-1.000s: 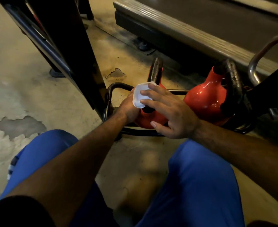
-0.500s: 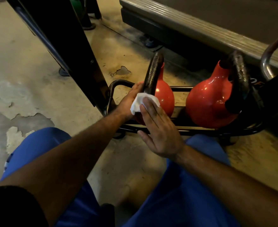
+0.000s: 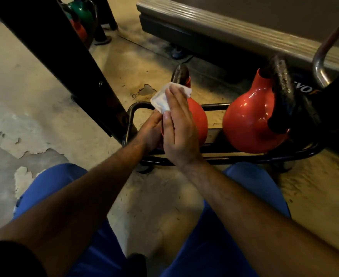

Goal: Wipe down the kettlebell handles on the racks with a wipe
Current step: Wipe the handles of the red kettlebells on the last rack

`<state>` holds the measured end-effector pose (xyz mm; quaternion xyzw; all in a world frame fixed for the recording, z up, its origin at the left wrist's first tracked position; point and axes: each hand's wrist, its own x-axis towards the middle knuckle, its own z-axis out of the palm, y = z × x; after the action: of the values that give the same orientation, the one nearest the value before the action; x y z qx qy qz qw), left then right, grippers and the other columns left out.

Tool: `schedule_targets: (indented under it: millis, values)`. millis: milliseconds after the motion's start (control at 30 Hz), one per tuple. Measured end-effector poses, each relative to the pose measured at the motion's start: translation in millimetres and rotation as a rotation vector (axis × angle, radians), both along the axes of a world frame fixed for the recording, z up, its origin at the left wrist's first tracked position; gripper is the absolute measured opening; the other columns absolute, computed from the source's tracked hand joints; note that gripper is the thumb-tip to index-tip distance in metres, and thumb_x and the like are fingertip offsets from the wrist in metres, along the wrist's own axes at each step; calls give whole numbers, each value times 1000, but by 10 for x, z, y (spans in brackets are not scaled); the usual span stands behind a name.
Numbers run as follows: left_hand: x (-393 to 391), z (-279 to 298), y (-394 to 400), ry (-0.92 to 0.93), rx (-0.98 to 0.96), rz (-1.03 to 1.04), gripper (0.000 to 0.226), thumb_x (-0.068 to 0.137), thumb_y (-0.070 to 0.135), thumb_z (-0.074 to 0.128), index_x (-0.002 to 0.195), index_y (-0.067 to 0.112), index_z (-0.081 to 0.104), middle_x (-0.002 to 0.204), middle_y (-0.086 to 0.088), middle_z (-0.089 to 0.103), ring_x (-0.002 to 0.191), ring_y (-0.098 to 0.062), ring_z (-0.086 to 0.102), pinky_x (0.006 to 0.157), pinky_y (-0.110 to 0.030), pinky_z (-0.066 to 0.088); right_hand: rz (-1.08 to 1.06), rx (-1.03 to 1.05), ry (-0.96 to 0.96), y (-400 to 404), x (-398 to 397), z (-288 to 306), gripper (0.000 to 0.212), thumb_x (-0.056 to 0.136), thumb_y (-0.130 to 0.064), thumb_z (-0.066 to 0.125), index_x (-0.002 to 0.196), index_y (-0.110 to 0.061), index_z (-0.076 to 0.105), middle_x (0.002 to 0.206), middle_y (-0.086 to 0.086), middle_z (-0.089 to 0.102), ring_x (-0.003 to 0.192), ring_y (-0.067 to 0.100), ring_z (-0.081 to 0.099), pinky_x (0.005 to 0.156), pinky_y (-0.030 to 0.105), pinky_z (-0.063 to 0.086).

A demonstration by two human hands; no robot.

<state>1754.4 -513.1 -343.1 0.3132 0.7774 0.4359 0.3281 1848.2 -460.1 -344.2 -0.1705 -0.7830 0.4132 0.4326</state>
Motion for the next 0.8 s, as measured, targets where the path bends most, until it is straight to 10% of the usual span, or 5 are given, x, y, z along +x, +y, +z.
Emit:
schedule_targets:
  millis: [167, 267, 400, 533, 800]
  values:
    - [67, 73, -11, -62, -36, 50, 13, 103, 16, 42, 96, 16, 53, 85, 0, 60, 76, -1, 66, 60, -11, 49, 95, 143, -56, -34, 176, -102, 47, 101, -4, 44, 147, 4, 42, 158, 21, 34, 152, 31, 23, 123, 47, 24]
    - [44, 38, 12, -60, -33, 17, 32, 103, 12, 40, 112, -18, 51, 95, -35, 56, 104, -37, 62, 61, -8, 48, 143, 181, -53, 269, 143, -66, 45, 103, -7, 43, 146, 3, 44, 157, 19, 39, 151, 27, 27, 124, 40, 25]
    - [-8, 45, 10, 10, 21, 45, 32, 102, 3, 43, 133, -4, 49, 101, 7, 62, 85, 11, 65, 73, -8, 48, 161, -60, -74, 474, -32, 143, 44, 105, -15, 39, 145, -2, 48, 158, 14, 38, 152, 20, 24, 125, 32, 19]
    - [-31, 10, 6, -16, 30, 19, 25, 99, 11, 50, 123, 10, 57, 105, 7, 65, 93, 5, 66, 80, -16, 51, 275, 117, -74, 514, 82, 11, 46, 104, -17, 39, 146, -1, 48, 157, 13, 40, 153, 22, 24, 125, 41, 22]
    - [-35, 73, 25, 52, 84, 10, 81, 77, 52, 62, 133, -6, 50, 110, -4, 66, 105, -17, 63, 90, -30, 52, 232, -174, -26, 783, -190, 89, 45, 106, -16, 38, 149, -5, 44, 161, 8, 33, 153, 14, 21, 126, 32, 17]
